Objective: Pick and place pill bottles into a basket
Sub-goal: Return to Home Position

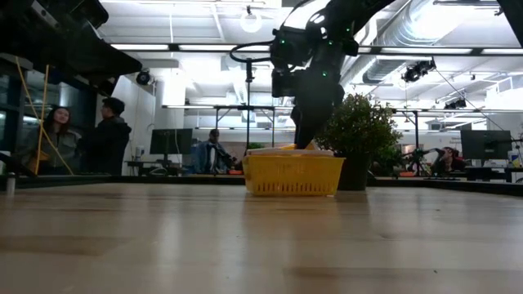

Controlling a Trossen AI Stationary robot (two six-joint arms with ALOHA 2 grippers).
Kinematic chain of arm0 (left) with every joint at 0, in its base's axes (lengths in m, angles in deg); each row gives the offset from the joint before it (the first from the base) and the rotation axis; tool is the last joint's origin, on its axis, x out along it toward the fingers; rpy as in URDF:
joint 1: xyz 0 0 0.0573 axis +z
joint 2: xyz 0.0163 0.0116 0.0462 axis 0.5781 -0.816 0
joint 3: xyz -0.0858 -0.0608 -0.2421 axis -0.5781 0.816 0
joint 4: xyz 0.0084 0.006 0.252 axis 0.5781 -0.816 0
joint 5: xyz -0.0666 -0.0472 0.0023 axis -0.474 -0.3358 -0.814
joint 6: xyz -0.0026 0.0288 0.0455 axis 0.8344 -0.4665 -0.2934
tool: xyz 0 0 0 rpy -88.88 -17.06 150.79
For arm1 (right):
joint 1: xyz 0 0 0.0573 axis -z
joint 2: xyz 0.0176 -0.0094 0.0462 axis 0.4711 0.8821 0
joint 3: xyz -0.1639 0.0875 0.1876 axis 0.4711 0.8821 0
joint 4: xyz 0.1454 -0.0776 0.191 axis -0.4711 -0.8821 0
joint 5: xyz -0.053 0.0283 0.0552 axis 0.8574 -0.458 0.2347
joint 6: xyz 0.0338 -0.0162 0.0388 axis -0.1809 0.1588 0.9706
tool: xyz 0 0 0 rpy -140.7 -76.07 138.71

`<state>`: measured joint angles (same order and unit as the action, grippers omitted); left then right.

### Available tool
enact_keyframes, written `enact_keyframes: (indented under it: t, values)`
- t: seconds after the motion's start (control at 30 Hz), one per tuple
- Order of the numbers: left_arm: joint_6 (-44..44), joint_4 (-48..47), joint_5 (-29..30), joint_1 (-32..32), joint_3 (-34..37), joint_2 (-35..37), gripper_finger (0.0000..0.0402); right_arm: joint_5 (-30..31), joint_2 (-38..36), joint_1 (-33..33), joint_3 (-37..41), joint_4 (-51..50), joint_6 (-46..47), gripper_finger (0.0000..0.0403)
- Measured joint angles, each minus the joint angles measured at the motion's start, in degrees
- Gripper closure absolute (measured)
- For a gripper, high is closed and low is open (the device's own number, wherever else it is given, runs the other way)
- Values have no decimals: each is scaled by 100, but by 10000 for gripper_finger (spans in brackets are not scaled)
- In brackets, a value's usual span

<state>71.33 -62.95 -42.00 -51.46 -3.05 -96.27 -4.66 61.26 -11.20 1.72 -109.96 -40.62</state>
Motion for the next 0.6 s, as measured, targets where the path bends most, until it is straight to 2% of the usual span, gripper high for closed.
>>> enact_keyframes:
  t: [0.17,0.3,0.43,0.5,0.6]
  values:
    - [0,2,0,0,2,1,355,-69,-15,38,-73,-93,3,148]
    - [-169,-11,7,0,-69,-3,355,-99,-16,35,-634,-536,29,148]
    - [-454,15,70,0,-188,2,355,-573,-185,-33,-1081,-638,38,155]
    - [-513,35,244,0,-188,2,355,-694,-504,-121,-905,-223,-5,169]
    - [-542,36,498,2,-191,2,355,-903,-1298,-273,-60,513,-14,210]
